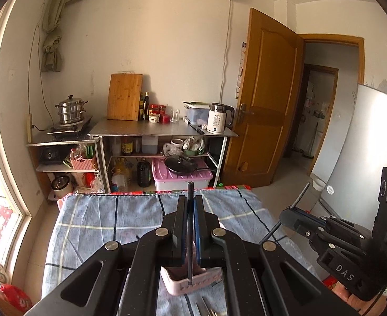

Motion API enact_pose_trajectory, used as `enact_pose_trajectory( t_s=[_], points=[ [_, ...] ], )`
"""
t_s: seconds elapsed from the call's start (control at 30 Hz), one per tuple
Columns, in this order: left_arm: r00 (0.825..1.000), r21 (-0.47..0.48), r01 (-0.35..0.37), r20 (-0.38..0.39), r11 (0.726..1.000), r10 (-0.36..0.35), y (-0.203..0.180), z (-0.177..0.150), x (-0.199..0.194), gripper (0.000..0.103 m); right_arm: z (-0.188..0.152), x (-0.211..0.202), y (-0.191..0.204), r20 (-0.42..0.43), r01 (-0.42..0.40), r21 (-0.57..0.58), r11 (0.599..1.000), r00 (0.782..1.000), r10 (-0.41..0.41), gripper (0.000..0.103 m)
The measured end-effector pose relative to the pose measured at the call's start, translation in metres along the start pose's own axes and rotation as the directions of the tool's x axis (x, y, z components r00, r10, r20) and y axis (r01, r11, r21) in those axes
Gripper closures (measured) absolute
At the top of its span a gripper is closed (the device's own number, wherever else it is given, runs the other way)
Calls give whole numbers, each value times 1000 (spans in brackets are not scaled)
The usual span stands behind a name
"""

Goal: Organize utensils
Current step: 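Lift the chopsticks with both tools and lower them into the pink basket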

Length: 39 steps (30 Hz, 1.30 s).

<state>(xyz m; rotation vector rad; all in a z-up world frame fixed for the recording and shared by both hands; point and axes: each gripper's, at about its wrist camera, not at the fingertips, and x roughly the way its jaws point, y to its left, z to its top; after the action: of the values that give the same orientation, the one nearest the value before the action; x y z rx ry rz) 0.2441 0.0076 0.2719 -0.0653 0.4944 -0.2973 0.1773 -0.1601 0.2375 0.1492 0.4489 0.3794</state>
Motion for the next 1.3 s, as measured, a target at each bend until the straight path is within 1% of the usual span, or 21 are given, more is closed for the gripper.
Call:
enact_pose_trajectory(
  t_s=[0.17,0.33,0.67,0.87,1.03,1.17,1.3],
  points=[
    [1000,-11,-8,6,1000,8,8,4,18,99,8,14,0,19,1,6,1000,1000,-1,98],
    [1000,-36,-12,-9,999,12,20,-2,37,99,5,32,-2,11,-3,20,1000,1000,3,98],
    [995,-88,-12,-99,996,3,40,-40,72,99,-25,69,-9,-96,13,24,1000,995,-11,98],
    [992,-74,-23,-128,997,13,41,-58,84,98,-37,84,-14,-154,21,25,999,988,-17,98],
    [993,-70,-23,-114,997,15,42,-60,79,97,-40,86,-19,-174,12,32,999,985,-6,98],
    [997,-75,-22,-71,997,17,45,-57,61,89,-37,72,-17,-148,20,7,1000,989,-19,91],
    [999,-79,-29,-38,996,26,45,-57,40,88,-34,52,-17,-117,28,5,1000,993,-27,91]
  ],
)
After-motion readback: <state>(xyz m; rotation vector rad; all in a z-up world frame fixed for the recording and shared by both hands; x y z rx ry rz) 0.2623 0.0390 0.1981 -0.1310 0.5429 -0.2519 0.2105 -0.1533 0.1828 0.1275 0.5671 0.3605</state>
